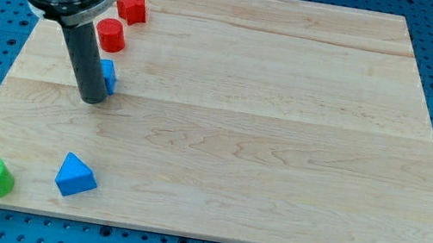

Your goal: Keep the blue triangle below the blue cube to form a vertical line of blocks

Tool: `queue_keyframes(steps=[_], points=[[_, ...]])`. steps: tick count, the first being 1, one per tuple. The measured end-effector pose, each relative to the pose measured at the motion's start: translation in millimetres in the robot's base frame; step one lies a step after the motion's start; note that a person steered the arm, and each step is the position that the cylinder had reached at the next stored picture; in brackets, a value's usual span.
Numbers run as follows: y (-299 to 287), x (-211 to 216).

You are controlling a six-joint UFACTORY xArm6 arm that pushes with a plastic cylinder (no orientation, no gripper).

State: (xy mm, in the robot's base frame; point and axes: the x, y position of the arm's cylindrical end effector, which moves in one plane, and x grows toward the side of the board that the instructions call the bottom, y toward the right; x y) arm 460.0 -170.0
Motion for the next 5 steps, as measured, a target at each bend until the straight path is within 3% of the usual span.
queue_keyframes(steps=[2,5], points=[[6.2,13.2],[69.2,123.5]])
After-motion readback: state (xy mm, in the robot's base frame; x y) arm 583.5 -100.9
